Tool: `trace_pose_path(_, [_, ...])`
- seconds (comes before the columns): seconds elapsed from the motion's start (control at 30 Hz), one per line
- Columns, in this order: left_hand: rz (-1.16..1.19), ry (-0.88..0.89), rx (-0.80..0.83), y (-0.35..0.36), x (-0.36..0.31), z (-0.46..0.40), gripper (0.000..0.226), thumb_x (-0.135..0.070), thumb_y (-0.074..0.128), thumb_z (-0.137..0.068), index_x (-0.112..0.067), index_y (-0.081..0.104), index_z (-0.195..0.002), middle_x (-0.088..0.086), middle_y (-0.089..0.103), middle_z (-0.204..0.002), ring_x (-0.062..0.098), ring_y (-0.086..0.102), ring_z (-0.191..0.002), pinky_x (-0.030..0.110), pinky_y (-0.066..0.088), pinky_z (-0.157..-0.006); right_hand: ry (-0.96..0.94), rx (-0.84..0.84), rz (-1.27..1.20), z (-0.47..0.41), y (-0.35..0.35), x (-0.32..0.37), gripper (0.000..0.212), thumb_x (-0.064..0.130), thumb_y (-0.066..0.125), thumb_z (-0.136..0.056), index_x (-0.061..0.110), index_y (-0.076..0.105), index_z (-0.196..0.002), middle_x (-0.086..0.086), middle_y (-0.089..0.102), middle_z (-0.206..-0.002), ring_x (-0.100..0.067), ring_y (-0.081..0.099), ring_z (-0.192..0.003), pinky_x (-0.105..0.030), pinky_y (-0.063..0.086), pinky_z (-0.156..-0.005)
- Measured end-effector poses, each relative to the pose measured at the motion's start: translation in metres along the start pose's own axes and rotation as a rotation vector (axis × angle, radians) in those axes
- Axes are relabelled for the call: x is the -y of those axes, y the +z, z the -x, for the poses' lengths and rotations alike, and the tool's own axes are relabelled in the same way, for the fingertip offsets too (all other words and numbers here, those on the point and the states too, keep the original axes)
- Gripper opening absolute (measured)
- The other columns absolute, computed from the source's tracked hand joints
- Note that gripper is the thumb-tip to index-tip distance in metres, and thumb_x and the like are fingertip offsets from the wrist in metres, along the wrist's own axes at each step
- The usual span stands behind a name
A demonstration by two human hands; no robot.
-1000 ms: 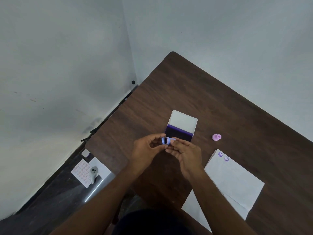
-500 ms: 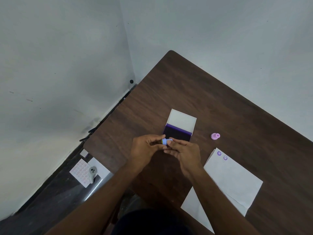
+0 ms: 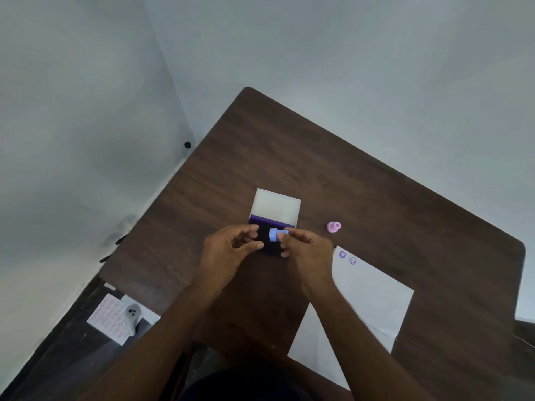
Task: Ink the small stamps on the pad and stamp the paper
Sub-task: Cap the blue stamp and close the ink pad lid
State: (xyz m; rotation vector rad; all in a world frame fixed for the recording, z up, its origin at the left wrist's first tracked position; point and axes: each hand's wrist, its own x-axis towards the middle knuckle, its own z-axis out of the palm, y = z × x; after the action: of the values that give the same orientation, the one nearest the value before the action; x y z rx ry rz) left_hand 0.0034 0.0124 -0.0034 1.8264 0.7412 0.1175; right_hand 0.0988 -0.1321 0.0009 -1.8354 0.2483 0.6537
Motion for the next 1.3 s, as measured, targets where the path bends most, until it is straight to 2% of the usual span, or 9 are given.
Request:
trace_pose_path(0.07, [-0.013,-0.019,0.047,0.008,-0.002,-0.003,0.035,-0.021,0.077,-0.076,-0.022,0.069,-0.11,-0.014,0.069,-0.091,-0.004,0.064,-0.084,0.005,0.049,-0.074,-0.082,-0.092,0.178,-0.006,-0.009,-0.005,0.02,0.032,0.078,-0.076,0.023,0.075,-0.095,0.011,0.074,-0.076,-0.006,0.068,-0.063,-0.018,0.055,-0.058])
trace_pose_path(0.13, [-0.023,-0.033,0.097,0.017,-0.005,-0.007,0.033,-0.021,0.075,-0.078,-0.023,0.069,-0.11,-0.014,0.068,-0.09,-0.003,0.064,-0.084,0.005,0.049,-0.072,-0.105,-0.165,0.275,-0.01,-0.018,-0.009,0.021,0.035,0.077,-0.077,0.025,0.074,-0.095,0.014,0.072,-0.08,-0.005,0.067,-0.071,-0.018,0.054,-0.065])
trace_pose_path(0.27, [-0.057,-0.013,0.153,0.038,-0.012,-0.015,0.03,-0.024,0.075,-0.079,-0.023,0.069,-0.108,-0.012,0.069,-0.09,0.001,0.065,-0.083,0.01,0.05,-0.074,-0.132,-0.301,0.301,-0.018,-0.033,-0.013,0.015,0.034,0.079,-0.076,0.026,0.07,-0.084,0.014,0.065,-0.072,-0.004,0.062,-0.066,-0.01,0.043,-0.06])
trace_pose_path(0.33, [-0.069,-0.002,0.154,0.048,-0.015,-0.018,0.028,-0.025,0.075,-0.079,-0.023,0.069,-0.106,-0.013,0.069,-0.088,0.001,0.065,-0.081,0.007,0.05,-0.072,-0.128,-0.34,0.322,-0.024,-0.041,-0.015,0.015,0.032,0.079,-0.076,0.021,0.071,-0.082,0.01,0.065,-0.069,-0.006,0.062,-0.062,-0.011,0.043,-0.058])
trace_pose_path(0.6, [-0.084,0.008,0.183,0.076,-0.026,-0.024,0.023,-0.025,0.074,-0.08,-0.023,0.07,-0.103,-0.021,0.065,-0.082,-0.007,0.062,-0.08,-0.001,0.044,-0.069,-0.018,-0.409,0.371,-0.047,-0.055,-0.022,0.018,0.03,0.076,-0.079,0.02,0.062,-0.075,0.006,0.063,-0.068,-0.007,0.056,-0.057,-0.009,0.037,-0.055])
trace_pose_path(0.8, [-0.13,-0.035,0.204,0.079,-0.023,-0.025,0.024,-0.027,0.072,-0.082,-0.022,0.069,-0.106,-0.015,0.066,-0.09,0.002,0.064,-0.08,0.004,0.046,-0.071,0.033,-0.397,0.445,-0.062,-0.054,-0.031,0.024,0.031,0.075,-0.08,0.009,0.068,-0.088,-0.003,0.07,-0.08,-0.013,0.06,-0.065,-0.022,0.049,-0.069])
trace_pose_path(1.1, [-0.178,-0.026,0.203,0.079,-0.013,-0.022,0.023,-0.023,0.071,-0.083,-0.023,0.069,-0.105,-0.02,0.062,-0.086,-0.008,0.06,-0.077,-0.004,0.042,-0.069,0.036,-0.412,0.449,-0.066,-0.05,-0.03,0.021,0.028,0.072,-0.084,0.009,0.066,-0.091,0.0,0.066,-0.081,-0.009,0.054,-0.063,-0.014,0.039,-0.064])
trace_pose_path(1.2, [-0.176,-0.018,0.202,0.079,-0.01,-0.021,0.023,-0.022,0.071,-0.083,-0.022,0.069,-0.106,-0.015,0.066,-0.091,-0.007,0.061,-0.078,-0.003,0.042,-0.071,0.038,-0.423,0.459,-0.067,-0.048,-0.031,0.022,0.028,0.069,-0.086,0.009,0.067,-0.096,-0.003,0.069,-0.086,-0.007,0.052,-0.062,-0.008,0.033,-0.059])
trace_pose_path(1.3, [-0.19,-0.003,0.19,0.078,-0.009,-0.021,0.023,-0.02,0.069,-0.085,-0.019,0.069,-0.108,-0.007,0.069,-0.099,-0.001,0.062,-0.082,0.002,0.046,-0.077,0.045,-0.415,0.479,-0.067,-0.047,-0.032,0.025,0.028,0.068,-0.086,0.006,0.066,-0.098,-0.006,0.07,-0.089,-0.011,0.053,-0.067,-0.017,0.039,-0.067])
